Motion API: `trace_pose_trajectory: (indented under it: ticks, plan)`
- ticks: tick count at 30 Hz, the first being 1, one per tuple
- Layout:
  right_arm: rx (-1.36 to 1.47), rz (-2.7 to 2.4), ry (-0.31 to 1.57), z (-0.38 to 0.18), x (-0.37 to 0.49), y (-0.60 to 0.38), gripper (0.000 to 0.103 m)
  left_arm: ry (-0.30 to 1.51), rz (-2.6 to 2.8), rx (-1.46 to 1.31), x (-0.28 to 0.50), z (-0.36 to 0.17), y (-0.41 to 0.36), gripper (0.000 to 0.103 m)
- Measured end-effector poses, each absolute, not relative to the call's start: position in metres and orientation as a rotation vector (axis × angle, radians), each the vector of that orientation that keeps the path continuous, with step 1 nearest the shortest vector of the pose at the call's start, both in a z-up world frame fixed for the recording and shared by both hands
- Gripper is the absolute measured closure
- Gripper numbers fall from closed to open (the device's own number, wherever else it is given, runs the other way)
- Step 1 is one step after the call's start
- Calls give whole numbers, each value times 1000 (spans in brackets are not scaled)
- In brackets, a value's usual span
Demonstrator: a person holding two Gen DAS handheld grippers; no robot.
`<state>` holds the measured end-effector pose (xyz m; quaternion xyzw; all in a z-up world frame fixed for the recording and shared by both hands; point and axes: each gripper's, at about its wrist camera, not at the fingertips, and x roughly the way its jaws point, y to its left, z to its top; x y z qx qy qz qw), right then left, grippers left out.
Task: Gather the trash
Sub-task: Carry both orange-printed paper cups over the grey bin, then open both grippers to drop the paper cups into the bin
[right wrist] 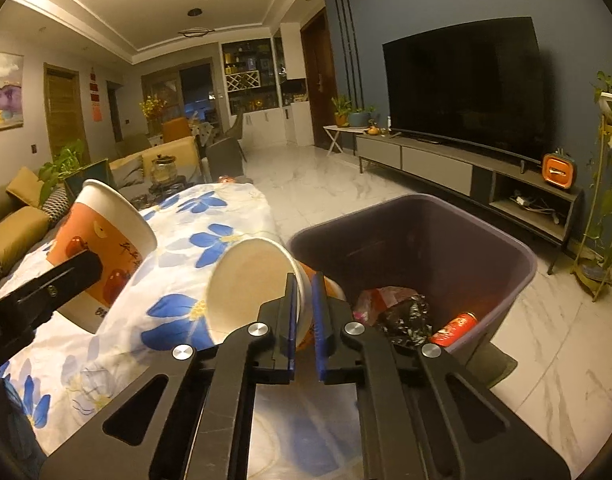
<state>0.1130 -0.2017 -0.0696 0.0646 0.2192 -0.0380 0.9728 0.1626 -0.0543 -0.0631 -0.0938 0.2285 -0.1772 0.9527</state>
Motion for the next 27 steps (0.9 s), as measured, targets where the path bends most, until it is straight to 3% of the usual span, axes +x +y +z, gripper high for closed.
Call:
trace_pose_trajectory:
  ticks: [20, 24, 27]
  plan:
    - [206, -181, 362, -54, 125, -266, 98, 433, -535, -163, 181, -56, -127, 45]
    - [243, -218, 364, -57, 129, -285, 62, 449, -588, -160, 194, -58, -153, 44]
    - [266, -264, 354, -60, 124, -298, 53, 462, -610, -148, 204, -65, -169, 44]
